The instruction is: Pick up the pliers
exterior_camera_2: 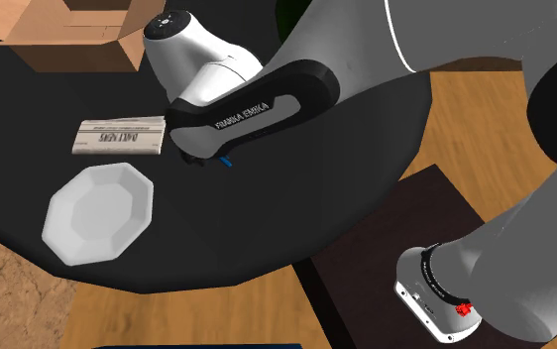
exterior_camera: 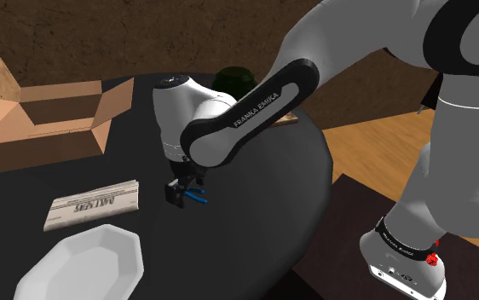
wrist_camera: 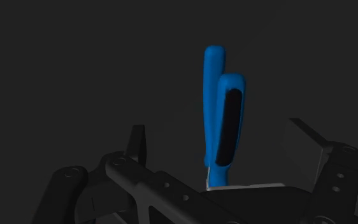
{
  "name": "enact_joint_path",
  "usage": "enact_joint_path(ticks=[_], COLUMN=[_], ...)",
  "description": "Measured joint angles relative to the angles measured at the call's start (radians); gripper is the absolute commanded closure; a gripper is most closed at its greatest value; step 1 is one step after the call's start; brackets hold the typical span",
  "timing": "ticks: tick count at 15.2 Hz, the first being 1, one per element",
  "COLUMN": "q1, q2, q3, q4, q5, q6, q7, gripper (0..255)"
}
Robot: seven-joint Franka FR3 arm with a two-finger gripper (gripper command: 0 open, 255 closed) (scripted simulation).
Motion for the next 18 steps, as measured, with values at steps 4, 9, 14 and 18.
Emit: enact_joint_path(ticks=[4, 9, 14, 18], q1=[-0.002, -0.003, -0.002, -0.003], q2=[0.006, 0.007, 0.0, -0.025], q3=[-0.007, -0.01, -0.004, 0.005], q4=[-0.001, 0.007, 0.004, 0.016], q5=[-0.008, -0.011, -0.003, 0.012], q6=[0.005, -0.01, -0.003, -0.039], q7=[0.003, 0.005, 0.001, -0.007], gripper=[255, 255, 255, 255])
